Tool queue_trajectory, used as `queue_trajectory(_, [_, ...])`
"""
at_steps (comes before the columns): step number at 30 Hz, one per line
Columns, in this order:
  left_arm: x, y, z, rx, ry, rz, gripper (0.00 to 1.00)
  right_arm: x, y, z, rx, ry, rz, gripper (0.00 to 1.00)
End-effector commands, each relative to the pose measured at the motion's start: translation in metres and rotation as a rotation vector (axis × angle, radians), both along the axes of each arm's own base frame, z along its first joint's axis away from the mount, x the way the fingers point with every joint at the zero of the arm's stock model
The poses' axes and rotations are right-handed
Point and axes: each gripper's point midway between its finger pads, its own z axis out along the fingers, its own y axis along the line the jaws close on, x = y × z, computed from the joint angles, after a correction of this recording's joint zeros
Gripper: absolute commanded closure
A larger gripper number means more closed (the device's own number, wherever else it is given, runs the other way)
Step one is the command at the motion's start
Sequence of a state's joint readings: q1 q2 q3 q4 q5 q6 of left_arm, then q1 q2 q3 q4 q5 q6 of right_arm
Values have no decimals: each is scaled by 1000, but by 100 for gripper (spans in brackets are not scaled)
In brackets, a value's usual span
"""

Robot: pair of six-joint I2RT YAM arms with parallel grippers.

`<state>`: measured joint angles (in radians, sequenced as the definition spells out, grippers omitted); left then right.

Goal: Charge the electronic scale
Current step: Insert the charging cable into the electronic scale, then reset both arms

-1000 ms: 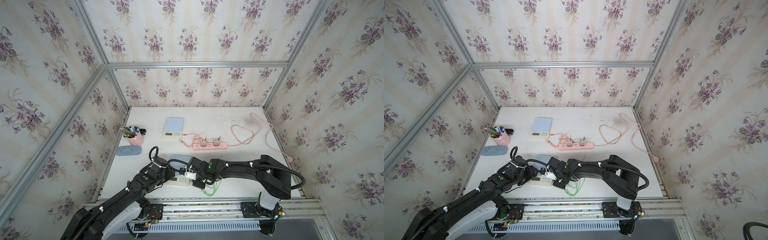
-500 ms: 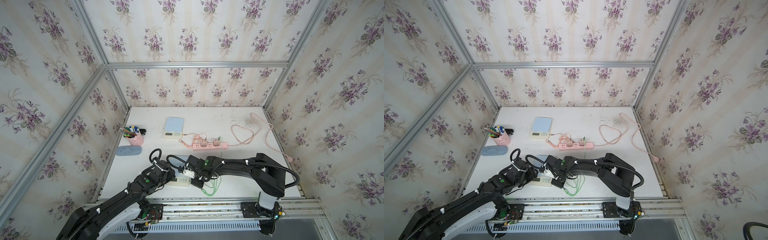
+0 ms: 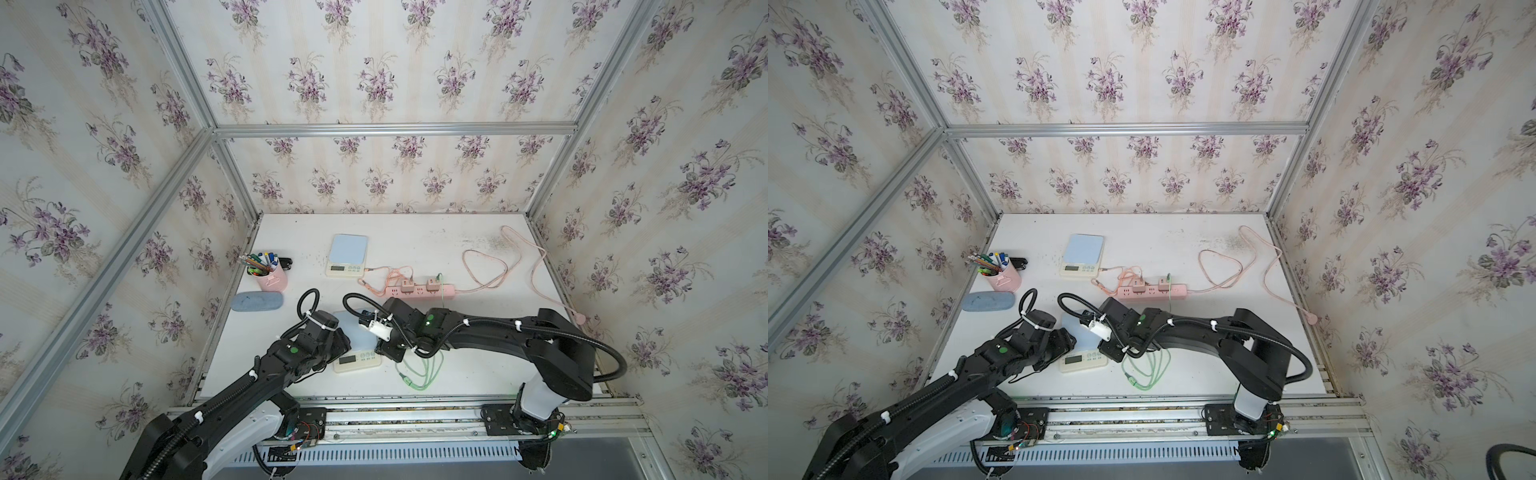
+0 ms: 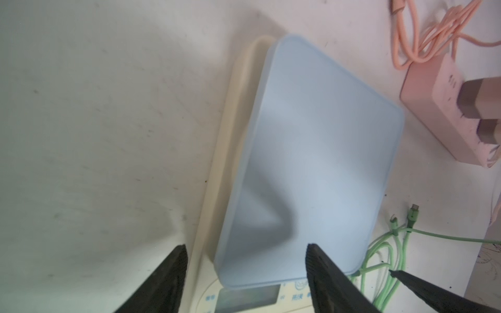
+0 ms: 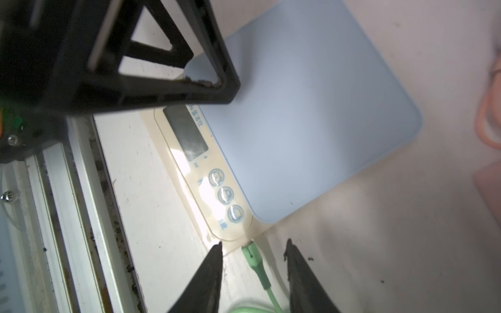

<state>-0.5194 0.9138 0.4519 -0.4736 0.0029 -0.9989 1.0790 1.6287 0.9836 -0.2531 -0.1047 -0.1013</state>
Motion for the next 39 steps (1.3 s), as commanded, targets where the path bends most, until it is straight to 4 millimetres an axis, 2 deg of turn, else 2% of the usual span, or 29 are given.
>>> queue_trajectory(1, [4,10,20,100,-9,-140,23,17,-33,10,-32,-78,-126,54])
queue_trajectory(2, [8,15,28,133,-22,-158,22,20,-42,15,-35,-94,-151,52])
queue_trajectory(4, [24,26,57,213,-80,-201,16,37,-66,41,-14,-179,-249,42])
queue_trajectory(5, [31,30,71,250,-112,-214,12,46,-76,57,13,-226,-299,38])
queue_trajectory(6, [40,36,89,303,-156,-234,2,59,-89,80,53,-298,-369,33])
queue_trajectory(8, [57,46,124,410,-249,-263,1,82,-117,126,144,-431,-509,19])
queue_trajectory(10, [74,45,159,482,-354,-339,1,108,-160,169,260,-524,-697,0])
queue_trajectory(11, [80,44,174,514,-397,-377,1,121,-185,182,296,-551,-817,0])
queue_trajectory(13, [95,50,204,589,-481,-406,0,144,-242,196,354,-590,-1030,0])
queue_trajectory(16, [116,63,222,647,-555,-377,1,162,-317,192,354,-651,-1284,0])
queue_trajectory(17, [122,68,219,651,-560,-354,0,164,-340,187,336,-684,-1364,0])
queue_trajectory(19, [130,75,203,654,-563,-321,0,164,-370,170,304,-748,-1449,0])
queue_trajectory(24, [134,71,126,617,-572,-336,0,152,-402,124,263,-823,-1583,0])
queue_trajectory(26, [131,73,107,620,-618,-316,1,152,-396,114,310,-841,-1533,0])
queue_trajectory(29, [130,77,102,645,-720,-269,0,150,-385,106,385,-906,-1426,0])
queue_trajectory(33, [133,91,88,705,-736,-222,0,152,-387,97,453,-942,-1410,0])
queue_trajectory(36, [139,91,75,680,-765,-204,0,149,-394,97,518,-1004,-1439,0])
queue_trajectory(39, [148,91,71,658,-826,-176,1,160,-385,77,496,-970,-1388,0])
